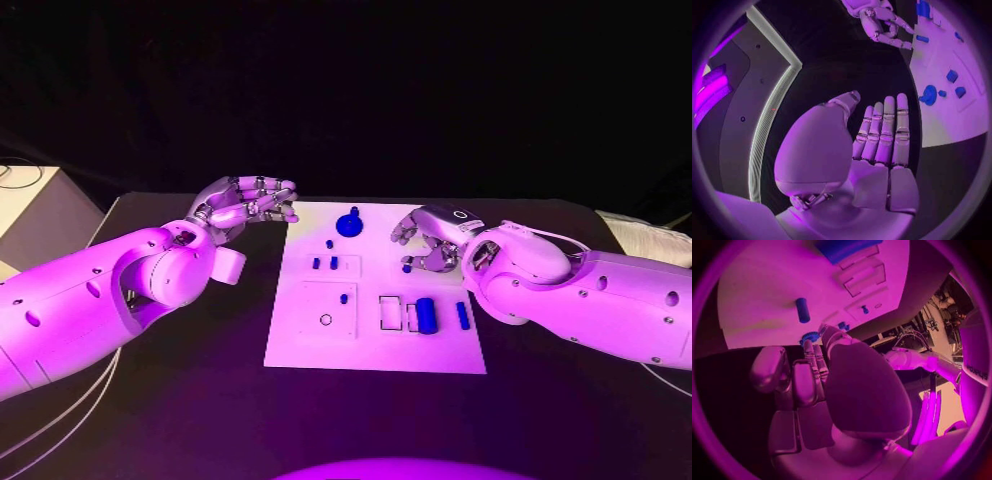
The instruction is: Assemble the parts on the task board
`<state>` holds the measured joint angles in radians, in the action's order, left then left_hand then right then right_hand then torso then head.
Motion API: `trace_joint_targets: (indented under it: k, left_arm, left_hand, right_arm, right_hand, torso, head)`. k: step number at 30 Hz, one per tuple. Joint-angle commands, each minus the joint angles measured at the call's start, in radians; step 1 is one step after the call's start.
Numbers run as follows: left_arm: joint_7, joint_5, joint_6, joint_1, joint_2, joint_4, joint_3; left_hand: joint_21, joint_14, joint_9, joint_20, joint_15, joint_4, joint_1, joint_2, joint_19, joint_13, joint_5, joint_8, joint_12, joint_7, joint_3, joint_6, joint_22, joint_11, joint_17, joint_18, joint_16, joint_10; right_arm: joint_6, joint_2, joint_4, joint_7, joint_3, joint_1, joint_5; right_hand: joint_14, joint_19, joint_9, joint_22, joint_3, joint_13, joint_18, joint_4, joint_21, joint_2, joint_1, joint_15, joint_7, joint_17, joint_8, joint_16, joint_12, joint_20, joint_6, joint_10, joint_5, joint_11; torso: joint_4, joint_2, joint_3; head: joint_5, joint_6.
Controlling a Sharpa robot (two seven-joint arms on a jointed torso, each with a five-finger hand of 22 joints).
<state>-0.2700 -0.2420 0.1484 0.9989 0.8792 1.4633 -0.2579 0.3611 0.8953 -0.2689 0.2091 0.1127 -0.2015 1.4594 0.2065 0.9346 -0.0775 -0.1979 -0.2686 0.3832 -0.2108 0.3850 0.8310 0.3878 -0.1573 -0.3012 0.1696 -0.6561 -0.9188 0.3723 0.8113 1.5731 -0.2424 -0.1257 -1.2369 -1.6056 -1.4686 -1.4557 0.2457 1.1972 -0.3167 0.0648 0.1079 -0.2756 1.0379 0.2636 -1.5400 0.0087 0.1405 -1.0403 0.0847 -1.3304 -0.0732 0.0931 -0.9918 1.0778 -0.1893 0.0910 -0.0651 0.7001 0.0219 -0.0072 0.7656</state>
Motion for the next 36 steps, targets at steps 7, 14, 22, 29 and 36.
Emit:
trace_joint_targets:
  k: [7,14,22,29,36]
  left_arm:
    - [-0.005,0.005,-0.014,-0.001,-0.001,0.002,-0.001]
    - [-0.006,0.005,-0.013,-0.001,0.002,0.003,-0.001]
    - [-0.005,0.005,-0.013,-0.002,0.004,0.004,-0.001]
    - [-0.005,0.005,-0.012,-0.002,0.005,0.004,-0.001]
    - [-0.004,0.005,-0.012,-0.002,0.005,0.005,-0.001]
  left_hand:
    - [-0.004,0.006,0.001,0.001,-0.001,-0.001,0.009,-0.004,0.006,0.001,-0.004,0.001,-0.004,-0.014,-0.006,-0.006,-0.001,-0.009,-0.001,0.010,0.004,0.000]
    - [-0.004,0.006,0.001,0.001,-0.001,-0.001,0.009,-0.004,0.006,0.001,-0.004,0.001,-0.004,-0.014,-0.006,-0.006,-0.001,-0.009,-0.001,0.010,0.004,0.000]
    - [-0.005,0.007,0.000,0.000,-0.001,-0.001,0.010,-0.005,0.007,0.001,-0.004,0.000,-0.003,-0.013,-0.007,-0.005,-0.002,-0.009,-0.002,0.010,0.005,-0.001]
    - [-0.006,0.007,0.000,0.000,-0.001,-0.001,0.010,-0.005,0.007,0.001,-0.004,0.000,-0.003,-0.013,-0.008,-0.005,-0.003,-0.009,-0.003,0.010,0.006,-0.001]
    - [-0.006,0.007,0.000,0.001,-0.001,-0.002,0.009,-0.006,0.007,0.001,-0.004,0.000,-0.003,-0.013,-0.008,-0.005,-0.003,-0.009,-0.003,0.010,0.006,-0.001]
  right_arm:
    - [-0.143,-0.008,-0.030,-0.023,0.000,-0.003,-0.065]
    - [-0.158,-0.014,-0.037,-0.033,-0.001,-0.002,-0.078]
    - [-0.157,-0.020,-0.042,-0.035,-0.001,-0.001,-0.080]
    - [-0.149,-0.026,-0.046,-0.032,-0.001,0.002,-0.078]
    - [-0.158,-0.031,-0.050,-0.031,-0.002,0.005,-0.077]
  right_hand:
    - [-0.008,-0.007,-0.003,0.001,0.027,0.000,-0.008,-0.003,0.005,0.004,0.005,-0.005,-0.007,-0.003,0.000,-0.008,0.008,0.002,0.001,-0.019,0.021,0.004]
    - [-0.008,-0.008,-0.003,0.004,0.029,0.001,-0.009,-0.003,0.009,0.000,0.002,-0.005,-0.007,-0.003,0.002,-0.008,0.006,0.003,-0.002,-0.017,0.021,0.003]
    - [-0.008,-0.011,-0.002,0.010,0.020,0.005,-0.010,-0.003,0.016,-0.015,-0.010,-0.008,-0.008,-0.002,0.010,-0.011,-0.005,0.001,-0.018,0.007,0.013,-0.001]
    - [-0.011,-0.017,0.002,0.028,-0.045,0.006,-0.013,-0.011,0.036,-0.030,0.000,-0.017,-0.004,-0.015,0.029,-0.023,-0.018,-0.007,-0.055,0.074,0.008,-0.011]
    - [-0.012,-0.018,0.012,0.036,-0.101,0.005,-0.014,-0.007,0.043,-0.031,0.013,-0.027,-0.013,-0.018,0.051,-0.028,-0.016,-0.015,-0.092,0.121,0.005,-0.022]
  torso:
    - [-0.0017,0.001,0.0005]
    - [-0.0017,0.002,0.0008]
    - [-0.0014,0.001,0.0010]
    - [-0.0009,0.001,0.0007]
    - [-0.0010,0.001,0.0005]
  head:
    - [-0.001,0.001]
    - [0.000,0.004]
    - [0.000,0.007]
    - [0.001,0.009]
    - [0.001,0.012]
